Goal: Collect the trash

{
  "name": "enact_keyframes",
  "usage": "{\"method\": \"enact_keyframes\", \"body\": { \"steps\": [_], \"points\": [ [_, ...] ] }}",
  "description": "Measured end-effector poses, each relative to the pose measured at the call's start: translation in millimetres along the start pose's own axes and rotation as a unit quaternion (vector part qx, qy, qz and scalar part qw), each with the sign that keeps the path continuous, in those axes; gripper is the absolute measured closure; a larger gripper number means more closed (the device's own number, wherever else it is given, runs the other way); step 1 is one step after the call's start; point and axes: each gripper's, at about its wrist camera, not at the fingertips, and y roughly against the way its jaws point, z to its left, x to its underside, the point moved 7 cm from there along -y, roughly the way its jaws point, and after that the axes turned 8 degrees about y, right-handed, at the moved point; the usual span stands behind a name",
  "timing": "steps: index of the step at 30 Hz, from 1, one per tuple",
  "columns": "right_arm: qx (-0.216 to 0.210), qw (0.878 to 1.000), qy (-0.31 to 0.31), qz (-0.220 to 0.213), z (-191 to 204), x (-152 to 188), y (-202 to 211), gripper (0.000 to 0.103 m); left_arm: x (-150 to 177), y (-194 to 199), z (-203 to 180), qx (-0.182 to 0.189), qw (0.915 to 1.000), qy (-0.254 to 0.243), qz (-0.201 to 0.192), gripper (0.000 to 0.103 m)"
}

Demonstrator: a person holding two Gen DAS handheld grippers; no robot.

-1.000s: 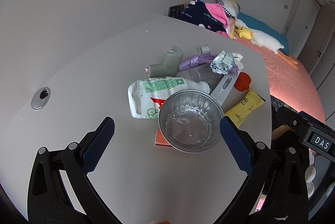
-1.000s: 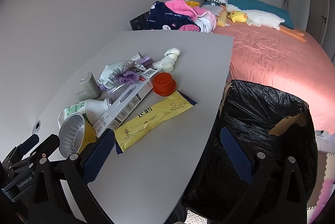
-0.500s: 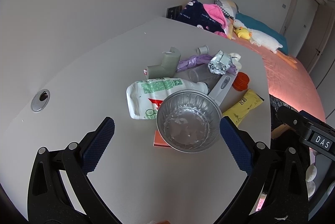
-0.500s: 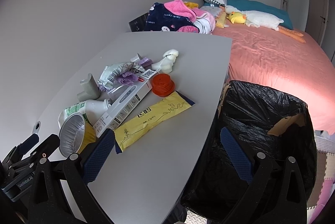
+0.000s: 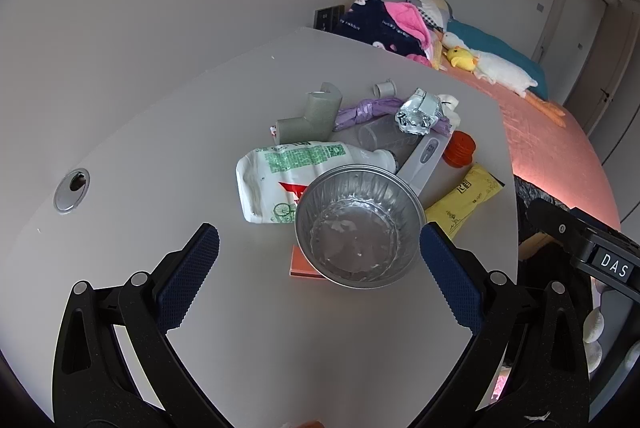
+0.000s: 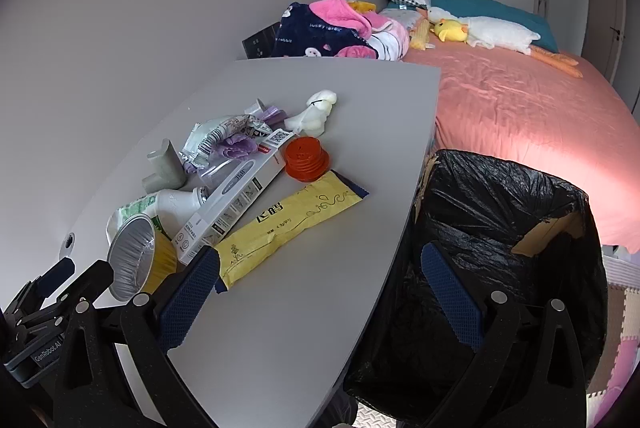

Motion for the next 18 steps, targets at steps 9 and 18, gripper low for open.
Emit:
{"method": "enact_keyframes", "body": {
  "steps": [9,18],
  "points": [
    [-0.004,1.000,-0.001,0.001,2,1,-14,0.003,-2,-12,8,-0.014,0.9998,0.007,0.011,0.006],
    [-0.022,0.999,-0.020,0.037,4,-2,-47,0.010,-11,-32,15,-0.024,0.9994,0.011,0.022,0.006]
  ]
}}
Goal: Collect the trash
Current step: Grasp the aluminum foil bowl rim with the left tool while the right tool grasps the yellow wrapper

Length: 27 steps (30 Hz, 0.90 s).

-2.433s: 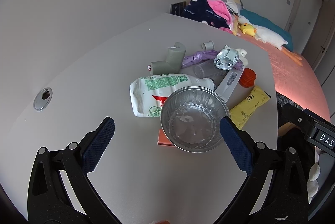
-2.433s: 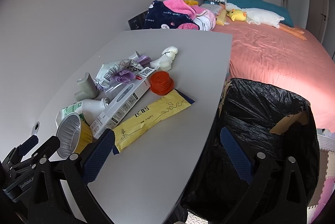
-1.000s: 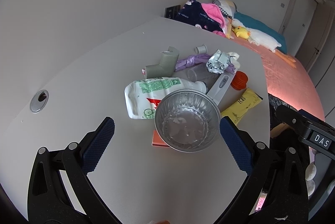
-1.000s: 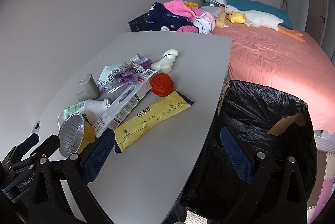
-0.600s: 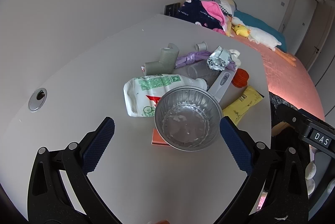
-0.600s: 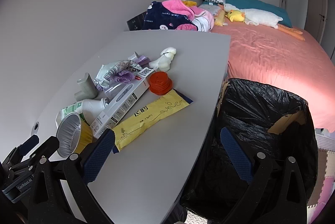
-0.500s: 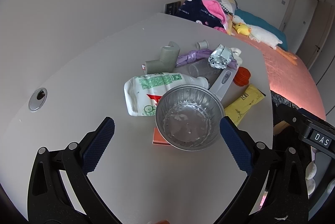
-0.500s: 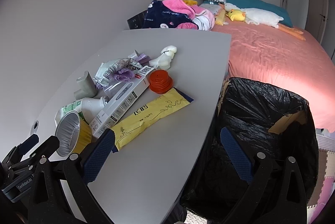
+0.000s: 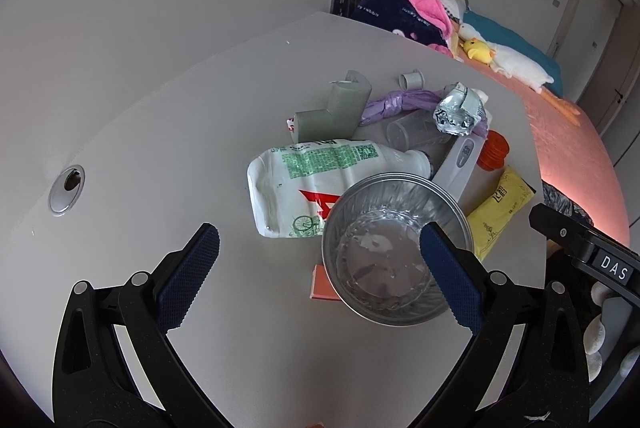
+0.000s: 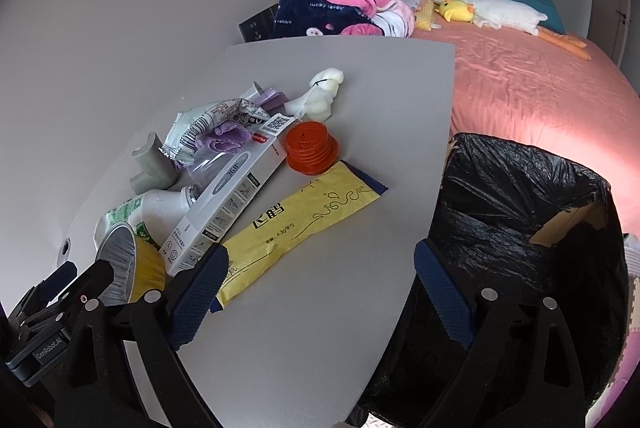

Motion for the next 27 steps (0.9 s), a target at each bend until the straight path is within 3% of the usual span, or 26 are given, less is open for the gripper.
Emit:
{"method": "enact_keyframes", "body": {
  "steps": [2,12,15,17,20,24,27],
  "points": [
    [-0.003,1.000,-0.004,0.009,2,0,-7,0.012,-1,-5,2,-0.003,1.0000,0.001,0.006,0.008],
    [-0.008,0.999,-0.010,0.043,17,-2,-35,0.031,1,-27,1,-0.013,0.9991,-0.021,0.036,0.041],
    [-0.017,0.999,-0.005,0.045,22,-2,-37,0.045,1,-28,0,-0.007,0.9990,-0.023,0.037,0.047],
    [-0.040,0.998,-0.007,0.043,26,-1,-36,0.066,2,-28,-1,-0.003,0.9989,-0.026,0.038,0.051],
    [-0.061,0.997,-0.018,0.036,27,0,-31,0.084,3,-27,-2,0.010,0.9989,-0.021,0.041,0.061],
    [-0.082,0.996,-0.033,0.027,24,3,-22,0.095,6,-24,-2,0.021,0.9988,-0.015,0.042,0.084],
    [-0.092,0.995,-0.033,0.020,24,6,-13,0.097,7,-19,-4,0.029,0.9987,-0.012,0.039,0.089]
  ]
}}
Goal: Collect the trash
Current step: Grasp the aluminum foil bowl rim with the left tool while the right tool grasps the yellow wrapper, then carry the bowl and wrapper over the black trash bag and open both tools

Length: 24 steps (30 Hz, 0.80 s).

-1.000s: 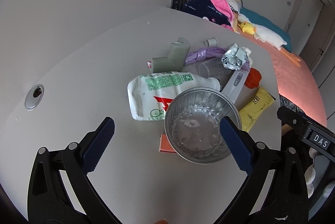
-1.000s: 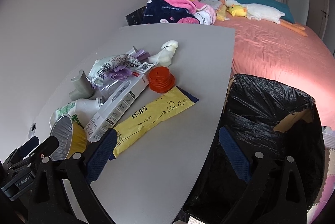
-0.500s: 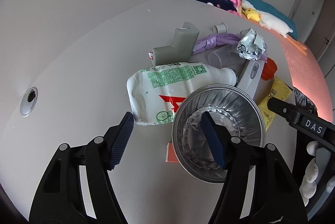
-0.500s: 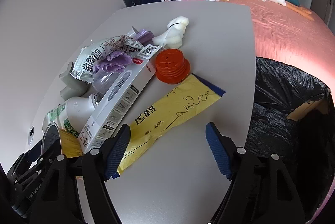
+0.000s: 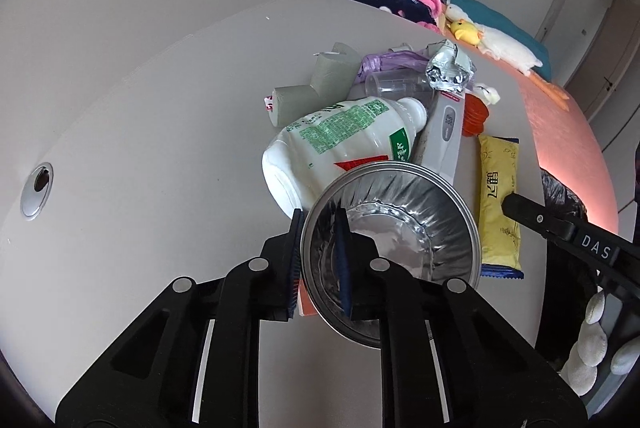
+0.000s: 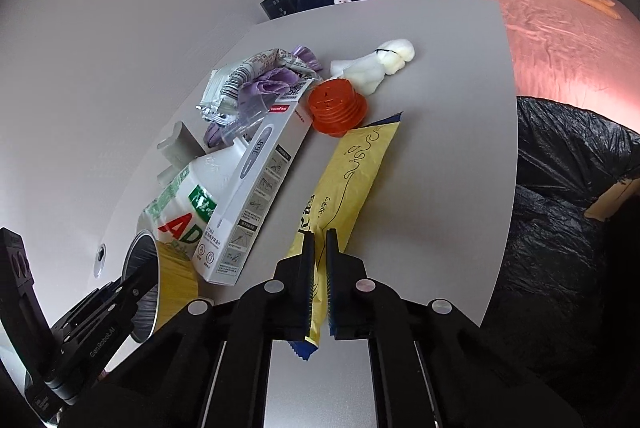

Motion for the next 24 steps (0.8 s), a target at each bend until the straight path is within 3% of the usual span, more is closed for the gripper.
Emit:
{"method": "enact_keyframes", "body": {
  "steps": [9,14,24],
  "points": [
    [-0.003,0.999,0.014,-0.032,4,-5,29,0.097,-7,23,-14,0.016,0.9996,-0.005,-0.024,0.089],
    [0.000,0.999,0.009,-0.052,-3,-8,48,0.097,-6,31,-21,0.017,0.9992,-0.013,-0.034,0.098],
    [0.011,0.996,0.007,-0.086,-17,-10,79,0.097,-6,49,-38,0.029,0.9978,-0.024,-0.055,0.099]
  ]
}}
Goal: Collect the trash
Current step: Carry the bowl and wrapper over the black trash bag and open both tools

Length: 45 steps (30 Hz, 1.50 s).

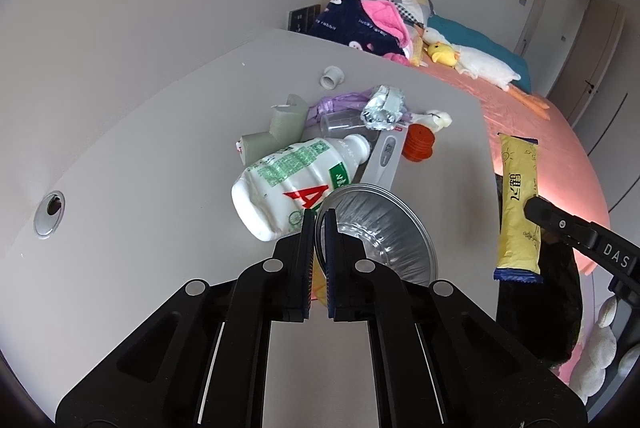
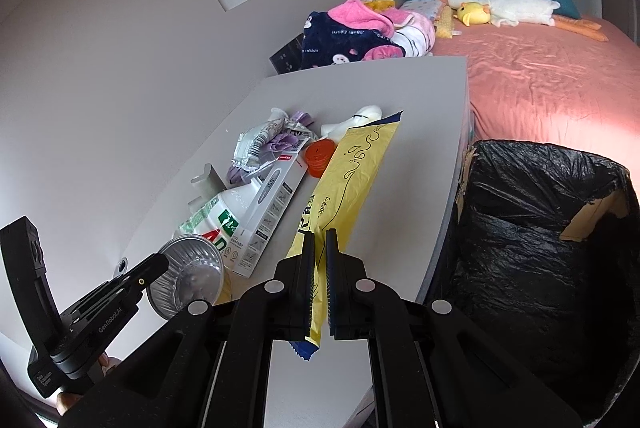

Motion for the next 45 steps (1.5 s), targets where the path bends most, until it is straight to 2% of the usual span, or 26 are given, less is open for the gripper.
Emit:
{"method": "enact_keyframes", "body": {
  "steps": [8,18,27,33,36,37,38,39,40,41,42,43,45],
  "points": [
    [0.021,0.999,-0.015,-0.029,-29,-8,29,0.097,-6,2,-44,0.025,0.9994,-0.025,-0.001,0.099],
    [0.069,0.996,-0.046,-0.045,-88,-6,60,0.097,1,-10,-125,0.079,0.9942,-0.069,0.021,0.099],
    [0.105,0.990,-0.073,-0.054,-138,-1,84,0.097,19,-27,-193,0.128,0.9841,-0.111,0.054,0.099],
    [0.120,0.987,-0.089,-0.055,-163,0,93,0.097,33,-39,-224,0.156,0.9754,-0.131,0.085,0.099],
    [0.131,0.986,-0.089,-0.052,-174,-1,97,0.097,42,-46,-237,0.181,0.9675,-0.137,0.113,0.099],
    [0.135,0.985,-0.092,-0.051,-178,-2,98,0.093,46,-50,-242,0.189,0.9636,-0.140,0.127,0.099],
    [0.145,0.984,-0.094,-0.044,-183,-1,99,0.073,53,-52,-248,0.198,0.9580,-0.148,0.146,0.099],
    [0.158,0.982,-0.098,-0.038,-188,-1,100,0.056,59,-57,-252,0.200,0.9534,-0.155,0.165,0.095],
    [0.174,0.979,-0.103,-0.039,-194,0,103,0.026,64,-63,-253,0.191,0.9521,-0.160,0.178,0.067],
    [0.188,0.975,-0.106,-0.048,-198,0,107,0.024,69,-69,-254,0.174,0.9520,-0.167,0.189,0.039],
    [0.198,0.973,-0.108,-0.052,-202,1,110,0.024,69,-70,-253,0.168,0.9553,-0.166,0.177,0.006],
    [0.200,0.972,-0.111,-0.052,-205,1,111,0.024,68,-67,-252,0.173,0.9584,-0.165,0.156,0.007],
    [0.201,0.971,-0.116,-0.052,-210,3,111,0.024,69,-62,-252,0.172,0.9593,-0.174,0.142,0.007]
  ]
}}
